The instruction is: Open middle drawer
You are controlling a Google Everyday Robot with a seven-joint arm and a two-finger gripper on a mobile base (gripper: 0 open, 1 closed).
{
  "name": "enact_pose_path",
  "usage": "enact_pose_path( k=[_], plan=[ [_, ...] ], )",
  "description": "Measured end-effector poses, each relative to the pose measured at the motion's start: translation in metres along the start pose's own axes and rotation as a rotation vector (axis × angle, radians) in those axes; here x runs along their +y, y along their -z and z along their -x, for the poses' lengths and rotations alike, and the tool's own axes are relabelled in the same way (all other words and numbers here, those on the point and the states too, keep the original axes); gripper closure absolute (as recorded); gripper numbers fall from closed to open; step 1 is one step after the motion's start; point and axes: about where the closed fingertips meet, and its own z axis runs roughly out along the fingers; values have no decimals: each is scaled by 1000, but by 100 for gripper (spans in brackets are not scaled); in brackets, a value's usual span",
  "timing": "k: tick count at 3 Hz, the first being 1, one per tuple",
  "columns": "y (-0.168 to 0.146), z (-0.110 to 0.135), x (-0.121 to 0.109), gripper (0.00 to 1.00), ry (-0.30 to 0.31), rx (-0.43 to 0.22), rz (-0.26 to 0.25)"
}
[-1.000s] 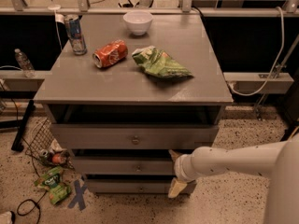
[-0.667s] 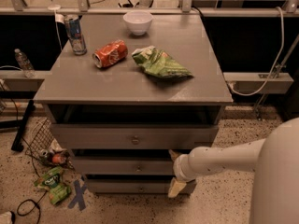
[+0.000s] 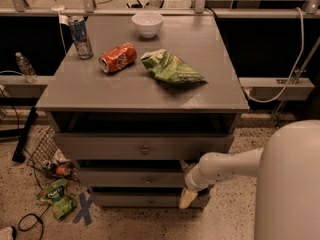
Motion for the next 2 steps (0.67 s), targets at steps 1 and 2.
enact_pose_path(
  k=[1, 2],
  plan=[
    [-5, 1, -10, 0, 3, -7, 5],
    [-13, 6, -19, 0, 14, -13, 18]
  ],
)
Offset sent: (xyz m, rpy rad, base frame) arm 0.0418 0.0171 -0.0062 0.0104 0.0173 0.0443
